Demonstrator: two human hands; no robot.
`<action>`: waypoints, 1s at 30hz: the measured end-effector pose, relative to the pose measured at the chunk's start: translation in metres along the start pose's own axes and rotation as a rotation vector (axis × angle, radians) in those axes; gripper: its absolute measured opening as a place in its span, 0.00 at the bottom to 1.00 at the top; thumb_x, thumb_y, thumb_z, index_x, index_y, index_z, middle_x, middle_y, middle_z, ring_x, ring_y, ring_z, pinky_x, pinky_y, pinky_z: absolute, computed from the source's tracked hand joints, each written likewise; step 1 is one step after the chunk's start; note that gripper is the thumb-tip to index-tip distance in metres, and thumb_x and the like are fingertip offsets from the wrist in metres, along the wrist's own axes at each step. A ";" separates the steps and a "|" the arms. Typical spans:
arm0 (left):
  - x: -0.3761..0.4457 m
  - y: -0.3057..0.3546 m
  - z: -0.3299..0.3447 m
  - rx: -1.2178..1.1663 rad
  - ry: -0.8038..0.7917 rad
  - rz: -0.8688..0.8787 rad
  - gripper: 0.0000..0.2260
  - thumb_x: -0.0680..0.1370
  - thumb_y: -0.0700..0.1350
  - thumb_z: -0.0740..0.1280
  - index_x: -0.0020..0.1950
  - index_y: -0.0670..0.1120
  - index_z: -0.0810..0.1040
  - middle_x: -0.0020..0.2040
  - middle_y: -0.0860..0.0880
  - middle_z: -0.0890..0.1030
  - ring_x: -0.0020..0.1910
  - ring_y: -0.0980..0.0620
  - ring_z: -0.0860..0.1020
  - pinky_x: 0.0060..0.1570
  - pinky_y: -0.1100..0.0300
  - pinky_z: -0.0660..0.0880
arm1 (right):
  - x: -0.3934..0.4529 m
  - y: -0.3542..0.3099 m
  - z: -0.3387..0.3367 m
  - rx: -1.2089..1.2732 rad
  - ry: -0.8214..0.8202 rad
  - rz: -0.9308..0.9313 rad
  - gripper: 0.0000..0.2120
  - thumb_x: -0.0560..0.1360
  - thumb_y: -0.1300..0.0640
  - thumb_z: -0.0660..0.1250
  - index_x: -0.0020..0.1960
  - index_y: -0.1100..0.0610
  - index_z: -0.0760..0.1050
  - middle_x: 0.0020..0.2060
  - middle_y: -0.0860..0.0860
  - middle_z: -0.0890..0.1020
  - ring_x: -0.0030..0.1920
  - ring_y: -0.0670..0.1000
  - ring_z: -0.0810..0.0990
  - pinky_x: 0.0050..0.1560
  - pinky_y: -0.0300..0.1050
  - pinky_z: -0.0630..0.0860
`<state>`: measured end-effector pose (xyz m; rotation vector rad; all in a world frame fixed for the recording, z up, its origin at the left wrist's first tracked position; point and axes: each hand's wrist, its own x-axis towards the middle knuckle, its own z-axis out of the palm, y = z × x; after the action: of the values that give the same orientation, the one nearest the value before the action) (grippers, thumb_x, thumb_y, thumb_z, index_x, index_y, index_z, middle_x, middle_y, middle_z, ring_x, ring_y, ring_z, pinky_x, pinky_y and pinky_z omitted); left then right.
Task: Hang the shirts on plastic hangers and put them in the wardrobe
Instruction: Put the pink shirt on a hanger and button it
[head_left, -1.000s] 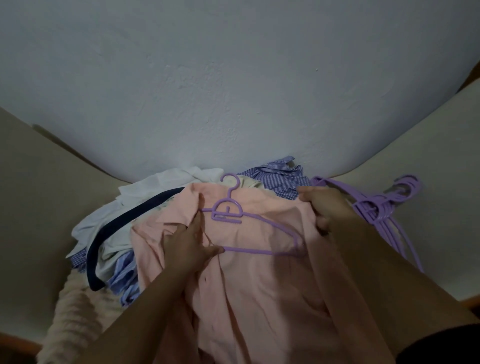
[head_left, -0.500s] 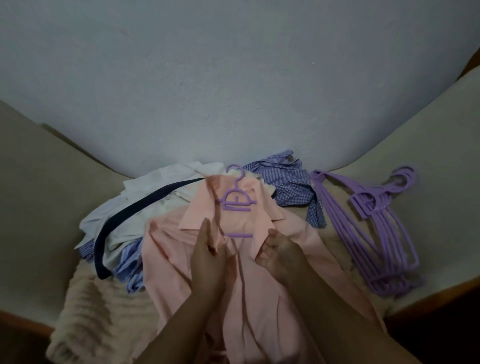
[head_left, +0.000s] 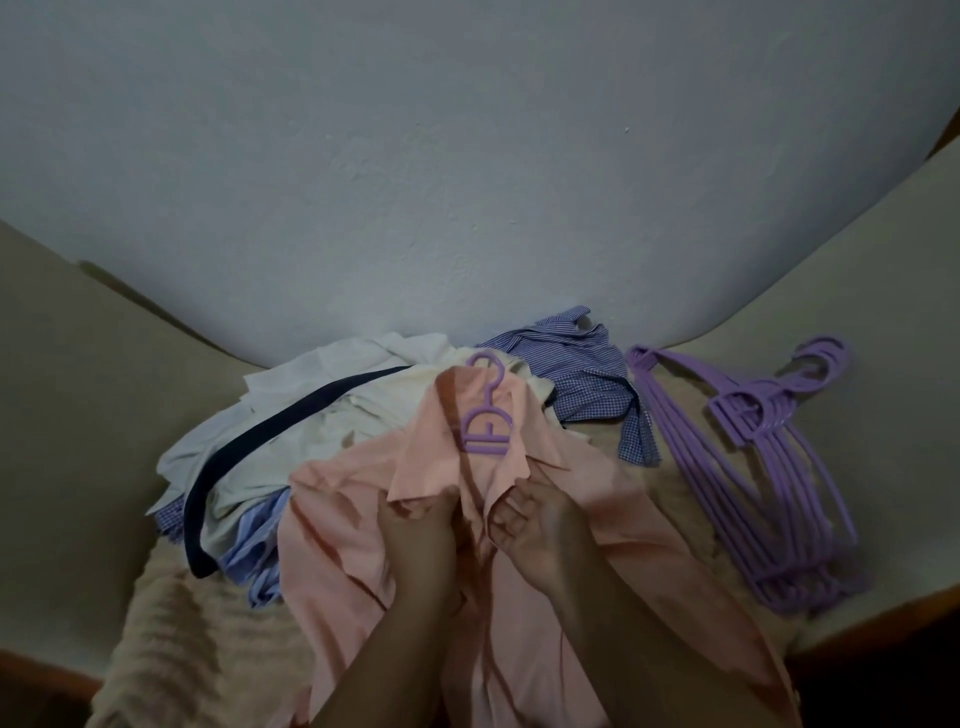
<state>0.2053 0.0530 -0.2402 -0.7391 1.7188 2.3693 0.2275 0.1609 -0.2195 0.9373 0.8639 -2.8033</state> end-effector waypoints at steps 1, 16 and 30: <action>-0.001 0.003 0.005 -0.092 0.001 -0.042 0.24 0.67 0.44 0.74 0.61 0.45 0.72 0.50 0.35 0.81 0.40 0.43 0.80 0.42 0.44 0.78 | 0.002 -0.001 0.001 -0.009 -0.003 0.010 0.12 0.79 0.62 0.55 0.57 0.53 0.73 0.47 0.54 0.78 0.45 0.54 0.77 0.44 0.47 0.70; 0.011 0.040 0.039 -0.140 -0.287 -0.226 0.09 0.76 0.47 0.68 0.40 0.43 0.79 0.27 0.49 0.74 0.24 0.53 0.71 0.25 0.65 0.68 | 0.022 -0.011 0.033 -0.265 -0.080 -0.185 0.10 0.76 0.67 0.62 0.40 0.60 0.79 0.31 0.54 0.81 0.29 0.50 0.78 0.36 0.44 0.72; -0.013 0.050 0.031 0.048 -0.347 -0.147 0.08 0.77 0.41 0.65 0.46 0.38 0.81 0.36 0.43 0.81 0.27 0.54 0.76 0.27 0.66 0.74 | 0.014 -0.023 0.052 -0.523 0.209 -0.350 0.07 0.75 0.67 0.63 0.40 0.60 0.76 0.28 0.55 0.77 0.25 0.52 0.75 0.28 0.45 0.77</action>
<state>0.1878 0.0664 -0.1841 -0.4010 1.5157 2.1926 0.1829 0.1543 -0.1814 1.0748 1.8320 -2.5218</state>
